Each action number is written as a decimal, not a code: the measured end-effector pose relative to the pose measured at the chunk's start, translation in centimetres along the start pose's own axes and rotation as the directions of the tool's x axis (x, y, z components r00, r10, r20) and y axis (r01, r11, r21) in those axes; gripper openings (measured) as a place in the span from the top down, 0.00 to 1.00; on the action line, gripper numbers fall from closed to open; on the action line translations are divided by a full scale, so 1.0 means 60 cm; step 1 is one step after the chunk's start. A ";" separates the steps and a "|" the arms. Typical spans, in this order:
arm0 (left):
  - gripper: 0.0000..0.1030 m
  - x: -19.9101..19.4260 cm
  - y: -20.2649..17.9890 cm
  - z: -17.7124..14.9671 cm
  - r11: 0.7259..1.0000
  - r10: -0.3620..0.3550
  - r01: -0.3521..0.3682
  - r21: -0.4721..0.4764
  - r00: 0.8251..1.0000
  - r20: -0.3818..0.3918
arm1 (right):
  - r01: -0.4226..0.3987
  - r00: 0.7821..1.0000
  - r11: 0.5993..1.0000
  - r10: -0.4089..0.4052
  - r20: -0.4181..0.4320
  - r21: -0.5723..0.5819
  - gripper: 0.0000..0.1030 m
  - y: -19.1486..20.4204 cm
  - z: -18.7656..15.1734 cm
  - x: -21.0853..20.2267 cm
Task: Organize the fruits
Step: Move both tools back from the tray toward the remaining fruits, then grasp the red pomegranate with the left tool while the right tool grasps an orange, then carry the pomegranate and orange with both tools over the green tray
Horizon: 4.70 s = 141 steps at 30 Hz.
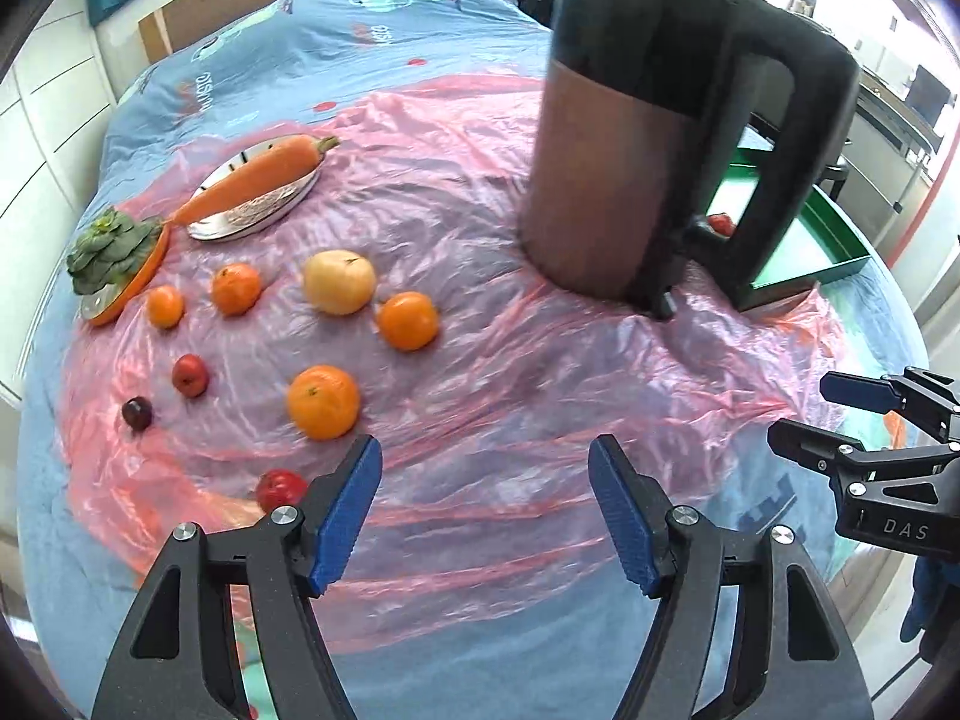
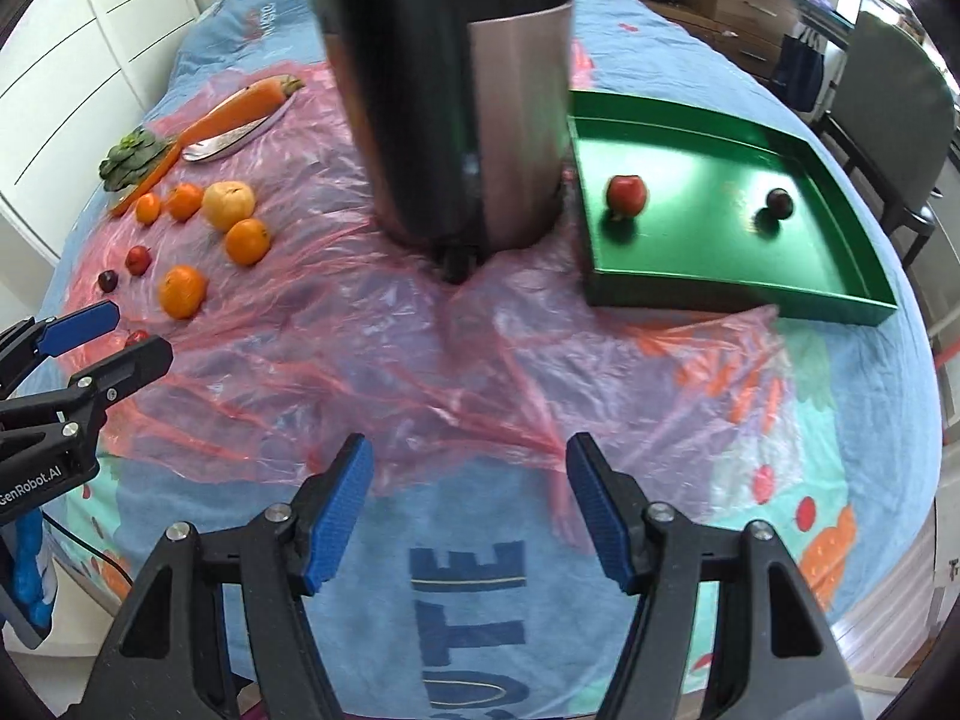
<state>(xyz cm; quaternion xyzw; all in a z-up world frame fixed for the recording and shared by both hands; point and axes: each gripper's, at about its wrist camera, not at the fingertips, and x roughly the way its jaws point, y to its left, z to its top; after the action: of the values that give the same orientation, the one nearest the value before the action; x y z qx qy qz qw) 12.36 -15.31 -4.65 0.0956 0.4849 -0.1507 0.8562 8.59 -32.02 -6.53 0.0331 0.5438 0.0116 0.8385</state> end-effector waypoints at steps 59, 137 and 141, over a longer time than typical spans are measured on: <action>0.72 0.152 0.219 -0.056 0.973 0.003 -0.043 -0.226 0.984 -0.177 | -0.122 0.992 0.964 0.117 -0.037 -0.237 0.68 0.270 0.208 0.250; 0.72 0.266 -0.467 0.300 0.945 -0.283 0.298 0.133 0.952 -0.120 | 0.157 0.983 0.964 -0.174 0.063 0.215 0.69 -0.514 0.161 0.066; 0.72 0.289 -0.468 0.286 0.949 -0.264 0.284 0.134 0.953 -0.148 | 0.170 0.983 0.964 -0.181 0.040 0.205 0.69 -0.525 0.164 0.092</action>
<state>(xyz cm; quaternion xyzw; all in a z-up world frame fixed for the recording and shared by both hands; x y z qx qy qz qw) 24.67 -49.79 -11.25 0.1023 0.5342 -0.2987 0.7841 19.30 -63.58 -9.70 0.0694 0.5183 -0.1185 0.8441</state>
